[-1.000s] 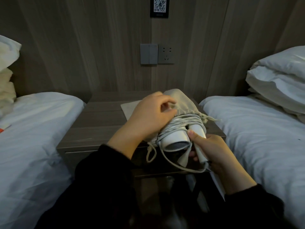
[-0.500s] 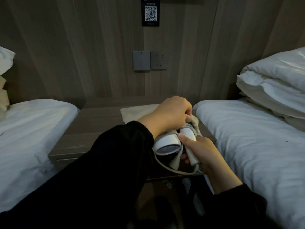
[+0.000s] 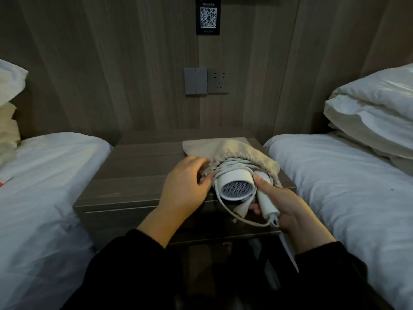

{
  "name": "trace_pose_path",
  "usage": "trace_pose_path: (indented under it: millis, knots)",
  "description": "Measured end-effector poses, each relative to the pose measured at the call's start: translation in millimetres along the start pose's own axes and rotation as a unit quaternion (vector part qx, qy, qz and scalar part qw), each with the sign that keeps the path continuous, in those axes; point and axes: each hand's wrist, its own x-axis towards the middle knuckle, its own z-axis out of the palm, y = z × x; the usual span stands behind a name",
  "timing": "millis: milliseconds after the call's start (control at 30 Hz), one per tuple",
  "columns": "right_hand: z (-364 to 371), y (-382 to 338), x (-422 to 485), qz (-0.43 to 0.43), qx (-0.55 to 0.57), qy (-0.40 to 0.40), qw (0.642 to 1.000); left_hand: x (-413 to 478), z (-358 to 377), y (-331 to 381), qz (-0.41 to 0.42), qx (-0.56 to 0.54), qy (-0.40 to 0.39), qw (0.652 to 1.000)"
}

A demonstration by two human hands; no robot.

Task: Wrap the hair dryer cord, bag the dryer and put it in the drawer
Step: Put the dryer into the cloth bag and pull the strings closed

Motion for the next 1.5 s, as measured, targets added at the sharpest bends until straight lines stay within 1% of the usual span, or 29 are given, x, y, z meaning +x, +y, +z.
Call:
trace_pose_path:
  millis: [167,233,300,400,467,533,567,600,667,733,833,933,967,1033,1100,1200,1233,1267,1300,1333,1367,1433,1467,1500]
  knots:
    - [5,-1,1,-0.010,0.039,-0.013,0.999,-4,8,-8,-0.025,-0.026,0.001,0.999]
    - [7,1,2,-0.010,0.053,-0.010,0.999,-3,4,-12,-0.042,-0.033,-0.024,0.998]
    - [11,2,2,-0.006,0.076,-0.008,0.997,-3,-5,-13,-0.041,-0.036,-0.072,0.996]
    - [17,2,1,0.007,0.114,-0.008,0.993,-3,-19,-8,0.012,-0.039,-0.115,0.992]
    - [22,3,0,0.007,0.140,-0.013,0.990,-5,-25,-3,0.053,-0.070,-0.147,0.985]
    - [22,3,1,0.000,0.140,-0.002,0.990,-13,-24,3,0.113,-0.098,-0.189,0.970]
    - [22,2,1,-0.004,0.132,0.007,0.991,-16,-21,4,0.129,-0.098,-0.192,0.968]
    - [21,2,2,-0.007,0.127,0.015,0.992,-17,-19,2,0.117,-0.086,-0.178,0.973]
    - [21,1,-1,-0.006,0.155,0.003,0.988,-17,-16,-6,0.042,-0.052,-0.122,0.990]
    - [23,-3,-5,-0.007,0.182,-0.025,0.983,-17,-15,-13,-0.022,-0.047,-0.069,0.996]
    - [26,-9,-14,-0.006,0.195,-0.096,0.976,-19,-10,-18,-0.074,-0.062,-0.023,0.995]
    - [26,-11,-21,0.017,0.245,-0.171,0.954,-19,-8,-21,-0.113,-0.108,-0.004,0.988]
    - [27,-12,-23,0.020,0.256,-0.183,0.949,-18,-9,-22,-0.121,-0.124,-0.007,0.985]
    - [31,-11,-24,0.011,0.275,-0.180,0.944,-18,-9,-23,-0.120,-0.135,-0.023,0.983]
    - [35,-9,-21,0.001,0.298,-0.152,0.942,-19,-10,-22,-0.091,-0.132,-0.058,0.985]
    - [45,-4,-11,-0.034,0.335,-0.088,0.937,-21,-12,-19,-0.057,-0.131,-0.150,0.978]
    - [48,-2,-7,-0.043,0.353,-0.069,0.932,-22,-11,-19,-0.057,-0.125,-0.165,0.977]
    - [50,0,-5,-0.049,0.362,-0.057,0.929,-22,-10,-20,-0.061,-0.121,-0.160,0.978]
    - [51,0,-3,-0.051,0.358,-0.061,0.930,-22,-9,-21,-0.071,-0.122,-0.137,0.981]
    - [50,0,-3,-0.051,0.342,-0.091,0.934,-22,-8,-23,-0.088,-0.128,-0.108,0.982]
    - [48,-1,-5,-0.049,0.308,-0.142,0.939,-22,-9,-24,-0.107,-0.138,-0.081,0.981]
    - [41,-2,-9,-0.042,0.194,-0.227,0.953,-22,-10,-28,-0.137,-0.151,-0.046,0.978]
    - [38,-1,-10,-0.042,0.139,-0.235,0.961,-21,-11,-29,-0.139,-0.152,-0.039,0.978]
    - [37,2,-9,-0.050,0.095,-0.219,0.970,-21,-13,-29,-0.133,-0.149,-0.039,0.979]
